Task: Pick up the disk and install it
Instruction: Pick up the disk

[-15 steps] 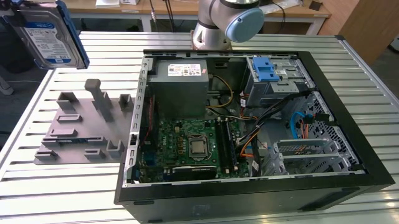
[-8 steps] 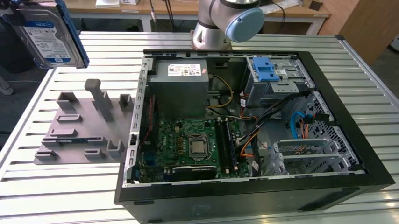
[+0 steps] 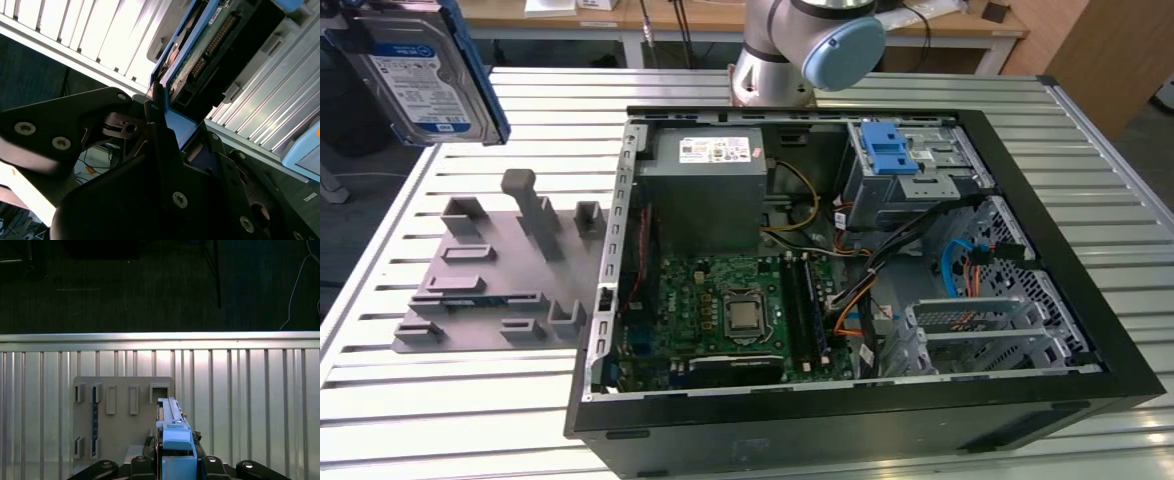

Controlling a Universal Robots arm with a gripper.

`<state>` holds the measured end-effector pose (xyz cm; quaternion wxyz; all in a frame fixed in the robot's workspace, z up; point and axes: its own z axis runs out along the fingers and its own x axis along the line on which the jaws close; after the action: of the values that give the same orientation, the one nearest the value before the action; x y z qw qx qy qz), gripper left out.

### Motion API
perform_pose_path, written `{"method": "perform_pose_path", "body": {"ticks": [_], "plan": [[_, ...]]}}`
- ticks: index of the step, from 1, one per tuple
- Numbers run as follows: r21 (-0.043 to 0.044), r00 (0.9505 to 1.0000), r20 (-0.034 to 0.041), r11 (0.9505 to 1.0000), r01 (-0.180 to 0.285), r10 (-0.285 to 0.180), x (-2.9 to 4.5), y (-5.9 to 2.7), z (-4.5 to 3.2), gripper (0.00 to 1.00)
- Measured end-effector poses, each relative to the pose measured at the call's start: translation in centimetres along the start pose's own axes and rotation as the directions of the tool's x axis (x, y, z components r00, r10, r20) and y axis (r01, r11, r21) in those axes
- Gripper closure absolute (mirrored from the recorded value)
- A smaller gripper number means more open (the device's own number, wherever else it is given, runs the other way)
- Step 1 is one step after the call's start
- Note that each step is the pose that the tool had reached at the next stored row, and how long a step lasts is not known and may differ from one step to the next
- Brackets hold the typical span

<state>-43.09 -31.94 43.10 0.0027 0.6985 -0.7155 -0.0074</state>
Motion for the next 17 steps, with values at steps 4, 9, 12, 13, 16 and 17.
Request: {"method": "perform_pose_path", "body": {"ticks": [4, 9, 12, 13, 16, 17], "plan": [[-0.0001, 1.0000, -0.0001, 1.0000, 0.000, 0.000, 0.00, 0.00, -0.08, 0.64], [-0.0001, 1.0000, 0.0000, 1.0000, 0.000, 0.000, 0.00, 0.00, -0.17, 0.64], [0.0000, 1.0000, 0.0000, 1.0000, 0.000, 0.000, 0.00, 0.00, -0.23, 0.64], [0.0000, 1.0000, 0.0000, 1.0000, 0.000, 0.000, 0.00, 0.00, -0.25, 0.64], [0.0000, 1.0000, 0.0000, 1.0000, 0.000, 0.000, 0.00, 0.00, -0.32, 0.64], [0.0000, 1.0000, 0.0000, 1.0000, 0.000, 0.000, 0.00, 0.00, -0.34, 0.64]]}}
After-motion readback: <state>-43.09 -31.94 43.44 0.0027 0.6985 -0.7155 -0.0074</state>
